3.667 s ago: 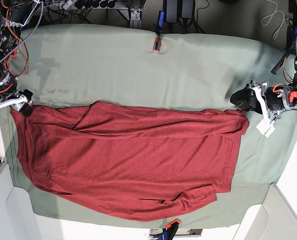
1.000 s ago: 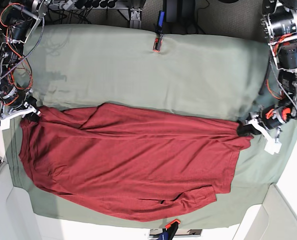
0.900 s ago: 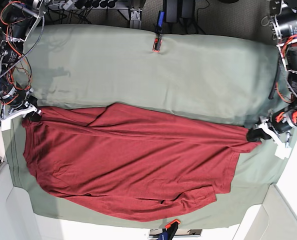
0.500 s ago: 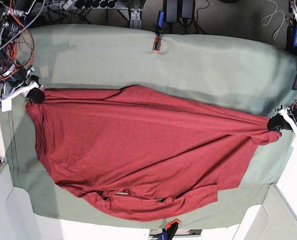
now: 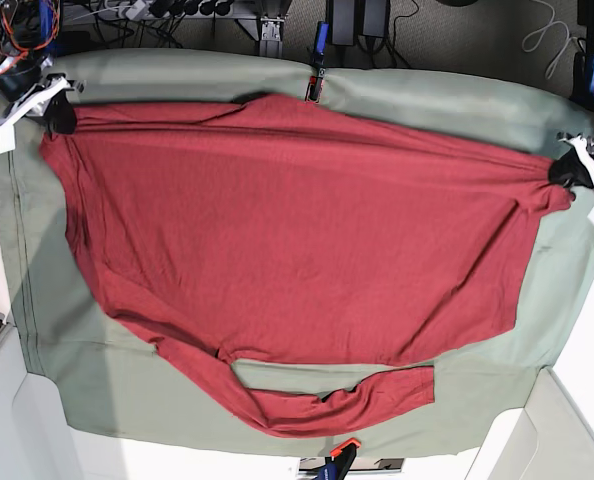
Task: Fold the T-shirt properly
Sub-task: 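Pull the folded edge back toward the collar side with both grippers, then release and regrasp the shirt's side edges with both grippers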
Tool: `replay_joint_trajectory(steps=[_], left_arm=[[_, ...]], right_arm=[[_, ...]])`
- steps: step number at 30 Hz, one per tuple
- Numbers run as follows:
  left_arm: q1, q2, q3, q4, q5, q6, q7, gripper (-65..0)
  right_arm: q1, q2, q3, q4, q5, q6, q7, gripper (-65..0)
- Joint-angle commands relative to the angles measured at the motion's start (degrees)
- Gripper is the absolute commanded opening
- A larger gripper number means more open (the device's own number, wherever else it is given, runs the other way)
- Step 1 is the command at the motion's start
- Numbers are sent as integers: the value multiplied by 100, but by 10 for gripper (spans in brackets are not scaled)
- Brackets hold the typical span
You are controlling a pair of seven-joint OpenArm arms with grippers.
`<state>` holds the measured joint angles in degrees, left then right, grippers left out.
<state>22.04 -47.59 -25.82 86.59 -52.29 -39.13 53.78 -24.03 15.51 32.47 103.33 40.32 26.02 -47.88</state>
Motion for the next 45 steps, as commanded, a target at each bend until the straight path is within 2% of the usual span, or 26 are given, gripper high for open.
replay_joint_trajectory(steps=[1, 5, 9, 14, 20, 21, 22, 24, 27, 34, 38, 41, 45], left_arm=[[131, -175, -199, 177, 66, 46, -42, -626], [645, -44, -426, 651, 68, -59, -122, -626], [680, 289, -424, 752, 96, -87, -284, -626], [671, 531, -422, 741, 597, -87, -748, -604], [671, 553, -420, 719, 627, -87, -791, -398], [671, 553, -420, 719, 621, -87, -798, -372], [669, 553, -420, 719, 592, -87, -809, -359], [669, 553, -420, 719, 544, -87, -820, -357], [669, 553, -420, 719, 498, -87, -811, -357], [490, 542, -420, 721, 433, 105, -765, -357], [319, 450, -420, 721, 310, 98, -726, -357], [142, 417, -420, 721, 155, 98, -726, -357], [-92, 404, -420, 721, 24, 72, -723, -357]], right_arm=[[-46, 120, 136, 118, -22, -26, 140, -650], [-129, 120, 251, 118, -31, -24, 160, -650], [-68, 118, 251, 118, -55, -24, 267, -650], [140, 118, 249, 50, -463, -24, 466, -650], [212, 118, 249, -168, -540, -24, 483, -650], [212, 118, 249, -168, -540, -26, 483, -620], [216, 118, 249, -168, -540, -26, 485, -563], [245, 118, 249, -168, -544, -26, 487, -474], [260, 118, 249, -168, -540, -26, 529, -426], [260, 116, 326, -39, -538, -94, 540, -403], [302, 118, 636, 160, -516, -94, 529, -403], [588, 116, 831, 168, -431, -101, 546, -403], [1176, 118, 772, 105, -645, -142, 586, -403]])
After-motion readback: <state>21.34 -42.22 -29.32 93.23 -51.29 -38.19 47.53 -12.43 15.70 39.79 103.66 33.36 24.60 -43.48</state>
